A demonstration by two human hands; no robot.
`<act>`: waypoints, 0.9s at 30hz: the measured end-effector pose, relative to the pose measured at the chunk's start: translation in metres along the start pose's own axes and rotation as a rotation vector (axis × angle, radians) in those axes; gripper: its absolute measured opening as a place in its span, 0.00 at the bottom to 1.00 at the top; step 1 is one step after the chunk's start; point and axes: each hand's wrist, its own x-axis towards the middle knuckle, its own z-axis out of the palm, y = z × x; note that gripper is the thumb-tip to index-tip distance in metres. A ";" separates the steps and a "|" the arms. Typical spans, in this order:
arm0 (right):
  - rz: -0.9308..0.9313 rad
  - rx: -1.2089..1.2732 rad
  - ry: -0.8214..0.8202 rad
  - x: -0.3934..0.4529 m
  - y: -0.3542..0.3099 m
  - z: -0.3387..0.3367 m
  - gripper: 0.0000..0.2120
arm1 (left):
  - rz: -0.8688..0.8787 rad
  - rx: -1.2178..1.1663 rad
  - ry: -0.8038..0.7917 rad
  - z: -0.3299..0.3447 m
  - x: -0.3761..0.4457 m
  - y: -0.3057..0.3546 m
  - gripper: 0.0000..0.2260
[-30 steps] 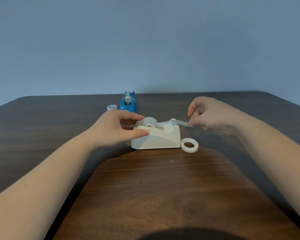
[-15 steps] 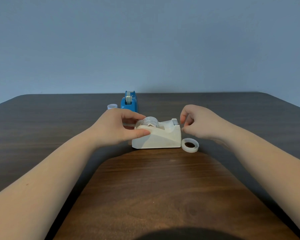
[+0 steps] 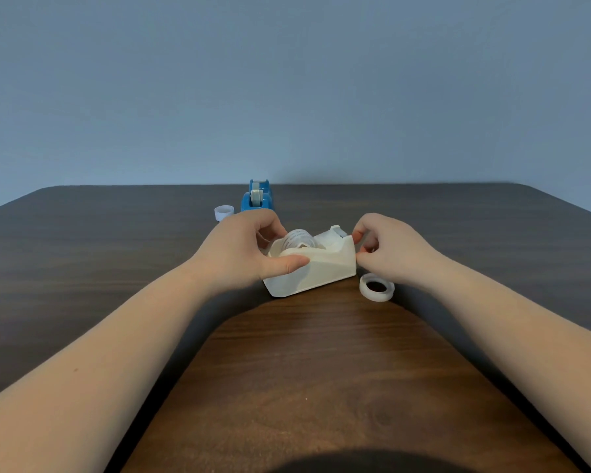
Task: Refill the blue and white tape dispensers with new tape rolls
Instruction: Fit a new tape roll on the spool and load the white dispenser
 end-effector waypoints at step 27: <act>-0.040 0.013 -0.280 -0.008 0.018 -0.023 0.22 | -0.140 0.132 -0.082 0.028 0.014 0.020 0.24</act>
